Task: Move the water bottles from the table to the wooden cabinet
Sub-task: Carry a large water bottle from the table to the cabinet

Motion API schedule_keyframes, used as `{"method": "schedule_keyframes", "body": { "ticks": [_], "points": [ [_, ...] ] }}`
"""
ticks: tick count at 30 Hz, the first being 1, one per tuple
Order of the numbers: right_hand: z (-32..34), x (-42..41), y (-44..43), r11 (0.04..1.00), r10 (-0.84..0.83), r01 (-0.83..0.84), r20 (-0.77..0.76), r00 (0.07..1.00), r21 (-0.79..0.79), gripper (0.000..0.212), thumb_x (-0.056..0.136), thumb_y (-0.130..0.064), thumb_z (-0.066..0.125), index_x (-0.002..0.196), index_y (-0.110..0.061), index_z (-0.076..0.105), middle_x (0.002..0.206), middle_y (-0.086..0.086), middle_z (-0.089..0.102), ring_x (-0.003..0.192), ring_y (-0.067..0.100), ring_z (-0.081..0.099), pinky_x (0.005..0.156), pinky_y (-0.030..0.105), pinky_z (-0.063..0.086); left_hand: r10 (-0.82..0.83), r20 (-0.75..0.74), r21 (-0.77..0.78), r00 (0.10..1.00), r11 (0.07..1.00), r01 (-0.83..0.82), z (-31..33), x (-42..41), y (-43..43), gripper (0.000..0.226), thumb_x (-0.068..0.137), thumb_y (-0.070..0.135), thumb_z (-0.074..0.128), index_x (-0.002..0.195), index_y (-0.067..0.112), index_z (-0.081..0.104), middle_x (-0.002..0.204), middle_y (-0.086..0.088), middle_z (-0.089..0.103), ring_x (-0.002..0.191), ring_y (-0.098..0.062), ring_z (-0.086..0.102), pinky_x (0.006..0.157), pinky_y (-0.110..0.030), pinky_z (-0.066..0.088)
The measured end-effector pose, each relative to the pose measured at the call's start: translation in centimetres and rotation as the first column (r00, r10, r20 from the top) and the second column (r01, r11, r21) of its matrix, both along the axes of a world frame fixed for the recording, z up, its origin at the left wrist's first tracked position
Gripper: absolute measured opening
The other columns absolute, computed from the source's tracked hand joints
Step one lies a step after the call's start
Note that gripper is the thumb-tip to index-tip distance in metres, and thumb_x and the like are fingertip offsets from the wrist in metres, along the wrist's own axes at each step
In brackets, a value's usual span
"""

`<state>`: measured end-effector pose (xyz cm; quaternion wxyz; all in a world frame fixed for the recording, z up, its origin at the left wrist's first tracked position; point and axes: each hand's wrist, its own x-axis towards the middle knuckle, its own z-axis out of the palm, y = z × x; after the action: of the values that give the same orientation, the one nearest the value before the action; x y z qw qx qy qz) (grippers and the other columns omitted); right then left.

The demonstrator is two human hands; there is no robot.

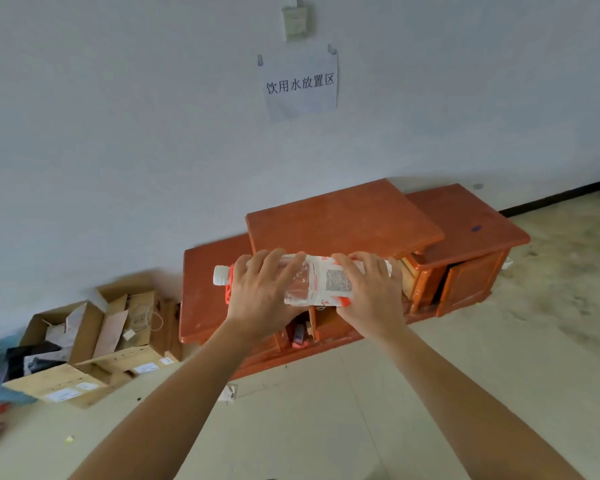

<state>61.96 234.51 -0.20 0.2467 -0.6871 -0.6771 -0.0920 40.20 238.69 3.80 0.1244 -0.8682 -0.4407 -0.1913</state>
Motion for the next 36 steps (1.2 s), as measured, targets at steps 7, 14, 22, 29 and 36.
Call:
{"method": "schedule_keyframes", "body": {
  "ticks": [7, 14, 22, 29, 36],
  "points": [
    [-1.7, 0.1, 14.2, 0.996, 0.085, -0.085, 0.018, 0.996, -0.016, 0.082, 0.065, -0.048, 0.088, 0.136, -0.033, 0.050, 0.128, 0.001, 0.057, 0.121, 0.024, 0.053, 0.106, 0.059, 0.037, 0.075, -0.003, -0.040, 0.997, 0.996, -0.075, -2.0, -0.1, 12.7, 0.085, 0.065, 0.063, 0.081, 0.137, 0.028, 0.051, 0.128, -0.007, 0.062, 0.114, -0.033, 0.058, 0.096, -0.054, 0.043],
    [-4.6, -0.9, 28.9, 0.982, 0.103, -0.093, 0.056, 0.993, -0.162, 0.085, 0.064, -0.051, 0.089, 0.137, -0.036, 0.048, 0.129, -0.002, 0.058, 0.121, 0.022, 0.055, 0.108, 0.059, 0.036, 0.101, 0.024, -0.231, 0.995, 0.968, -0.093, -5.8, -1.5, 27.4, 0.091, 0.059, 0.068, 0.083, 0.136, 0.033, 0.049, 0.130, -0.004, 0.062, 0.117, -0.031, 0.060, 0.098, -0.056, 0.048],
    [-8.4, -0.5, 41.3, 0.972, 0.069, -0.061, 0.029, 0.997, -0.227, 0.086, 0.063, -0.052, 0.090, 0.136, -0.034, 0.049, 0.130, 0.001, 0.061, 0.121, 0.024, 0.058, 0.108, 0.061, 0.039, 0.076, 0.050, -0.263, 0.996, 0.963, -0.060, -9.5, -0.8, 41.1, 0.081, 0.066, 0.062, 0.080, 0.136, 0.031, 0.054, 0.130, -0.002, 0.059, 0.118, -0.029, 0.056, 0.100, -0.052, 0.041],
    [-15.0, 1.1, 50.1, 0.968, 0.126, -0.134, -0.054, 0.991, -0.213, 0.080, 0.063, -0.048, 0.092, 0.132, -0.029, 0.056, 0.125, 0.003, 0.063, 0.117, 0.026, 0.059, 0.106, 0.062, 0.038, 0.377, 0.034, -0.351, 0.926, 0.872, -0.342, -14.1, 1.2, 46.9, 0.106, 0.062, 0.080, 0.073, 0.151, 0.037, 0.034, 0.161, -0.014, 0.027, 0.151, -0.034, 0.017, 0.121, -0.062, 0.000],
    [-20.4, 3.8, 56.6, 0.951, 0.137, -0.172, -0.148, 0.979, -0.256, 0.080, 0.062, -0.041, 0.093, 0.132, -0.026, 0.058, 0.124, 0.004, 0.063, 0.118, 0.027, 0.060, 0.105, 0.063, 0.038, 0.832, 0.340, -0.804, 0.438, 0.499, -0.323, -14.6, 1.0, 55.2, 0.127, 0.061, 0.071, 0.079, 0.158, 0.038, 0.003, 0.167, -0.004, 0.011, 0.152, -0.029, 0.017, 0.117, -0.052, 0.025]
  ]
}}
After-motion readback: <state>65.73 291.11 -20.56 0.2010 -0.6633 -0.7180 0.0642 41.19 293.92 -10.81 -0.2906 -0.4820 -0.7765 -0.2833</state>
